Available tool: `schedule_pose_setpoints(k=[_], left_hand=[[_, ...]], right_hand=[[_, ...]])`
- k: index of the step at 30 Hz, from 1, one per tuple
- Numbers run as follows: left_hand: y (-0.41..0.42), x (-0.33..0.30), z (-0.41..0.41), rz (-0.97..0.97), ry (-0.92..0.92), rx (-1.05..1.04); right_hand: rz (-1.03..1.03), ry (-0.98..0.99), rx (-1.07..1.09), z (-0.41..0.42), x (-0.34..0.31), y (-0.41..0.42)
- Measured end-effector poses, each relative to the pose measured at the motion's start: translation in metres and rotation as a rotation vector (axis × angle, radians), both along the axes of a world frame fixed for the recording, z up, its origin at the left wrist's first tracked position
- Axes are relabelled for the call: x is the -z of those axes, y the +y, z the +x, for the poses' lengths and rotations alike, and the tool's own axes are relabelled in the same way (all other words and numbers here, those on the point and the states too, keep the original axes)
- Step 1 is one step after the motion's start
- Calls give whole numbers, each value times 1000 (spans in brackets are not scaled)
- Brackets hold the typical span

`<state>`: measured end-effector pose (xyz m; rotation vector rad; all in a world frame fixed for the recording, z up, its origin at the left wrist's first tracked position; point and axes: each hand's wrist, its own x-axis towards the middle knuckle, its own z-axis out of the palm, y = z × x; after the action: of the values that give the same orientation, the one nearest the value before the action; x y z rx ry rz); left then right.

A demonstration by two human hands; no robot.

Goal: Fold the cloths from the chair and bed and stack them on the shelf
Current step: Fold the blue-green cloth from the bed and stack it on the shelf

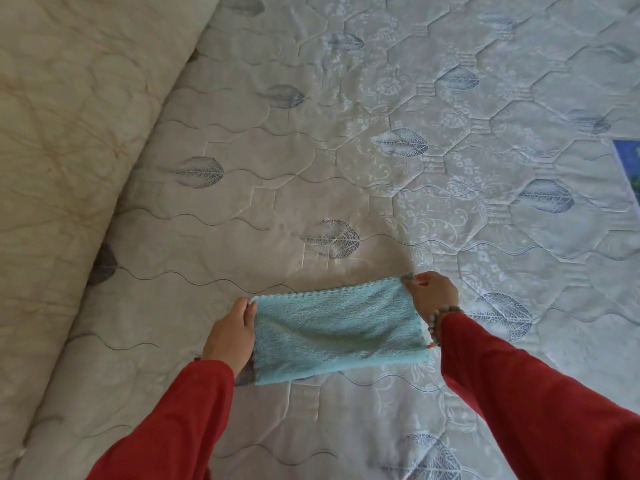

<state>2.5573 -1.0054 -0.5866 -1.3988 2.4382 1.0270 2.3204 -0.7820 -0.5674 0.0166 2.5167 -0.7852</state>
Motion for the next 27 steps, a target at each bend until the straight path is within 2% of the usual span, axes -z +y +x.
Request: schedule_pose_setpoints(k=[6,9,10,12,14,17,19,22,27], left_hand=[[8,-5,-2,-102,-51,19],[20,-10,-3,-378,-158,95],[27,-12,-3,-491,-136,168],[45,-10,-4,-673,26,325],[67,-3,-10,-652,152,515],[95,14,-20,-556,105,706],[103,26,-25,-500,20,716],[103,40,-26,-469,-73,722],[101,38,-28,-403,-134,730]], right_hand=[[18,6,13,4,3,1],[-16,24,40,11,2,4],[-21,19,53,14,1,6],[-1,-8,54,22,2,12],[14,-43,49,31,3,18],[-19,-102,79,40,1,26],[-26,-167,85,40,-2,30],[-57,-265,-32,40,-12,32],[-214,-248,15,47,-21,21]])
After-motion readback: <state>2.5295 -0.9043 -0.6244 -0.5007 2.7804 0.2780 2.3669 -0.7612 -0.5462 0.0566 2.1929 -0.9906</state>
